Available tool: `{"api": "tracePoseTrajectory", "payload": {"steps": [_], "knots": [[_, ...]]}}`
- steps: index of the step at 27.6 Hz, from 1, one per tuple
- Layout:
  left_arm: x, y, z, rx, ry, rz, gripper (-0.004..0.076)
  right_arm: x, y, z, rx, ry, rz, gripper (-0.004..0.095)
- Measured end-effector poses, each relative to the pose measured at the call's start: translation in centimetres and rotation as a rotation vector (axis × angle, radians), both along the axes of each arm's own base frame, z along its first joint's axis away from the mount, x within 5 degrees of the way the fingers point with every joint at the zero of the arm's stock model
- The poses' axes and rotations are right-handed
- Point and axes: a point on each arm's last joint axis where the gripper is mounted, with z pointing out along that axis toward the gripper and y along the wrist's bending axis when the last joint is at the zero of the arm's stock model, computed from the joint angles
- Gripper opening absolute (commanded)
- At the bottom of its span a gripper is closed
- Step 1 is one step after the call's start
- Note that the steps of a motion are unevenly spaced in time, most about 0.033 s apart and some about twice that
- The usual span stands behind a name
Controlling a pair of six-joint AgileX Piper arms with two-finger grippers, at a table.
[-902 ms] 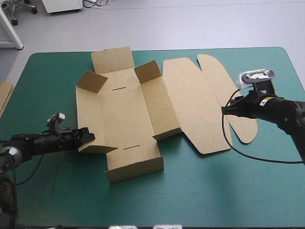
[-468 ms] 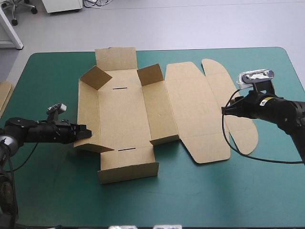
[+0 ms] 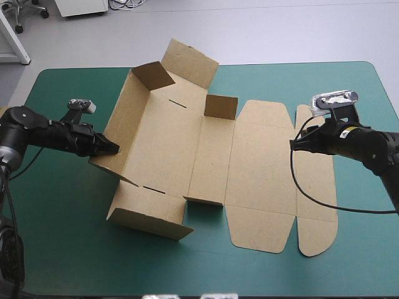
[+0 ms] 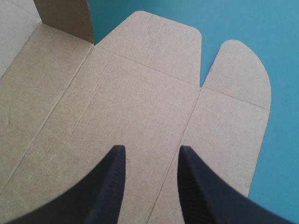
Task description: Fold the box
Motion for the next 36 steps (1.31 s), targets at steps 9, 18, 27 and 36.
{"api": "tracePoseTrajectory", "payload": {"steps": [9,18,27,36], "knots": [[2.7,-3.8,1.4,0.111,-0.061,-0.159,-0.0009,0.0,0.0,0.2,0.0,-0.003,0.001,0.0345],[3.9,-7.0,3.9,0.34,-0.185,-0.335,0.0013,-0.1,0.0,0.2,0.001,0.008,0.002,0.0345],[4.4,-6.5,8.9,0.495,-0.421,-0.426,0.0015,-0.1,0.3,0.2,0.045,0.02,0.004,0.0345],[4.5,-10.1,8.9,0.579,-0.559,-0.697,0.0015,-0.3,0.4,0.8,0.046,0.033,0.016,0.0345]]}}
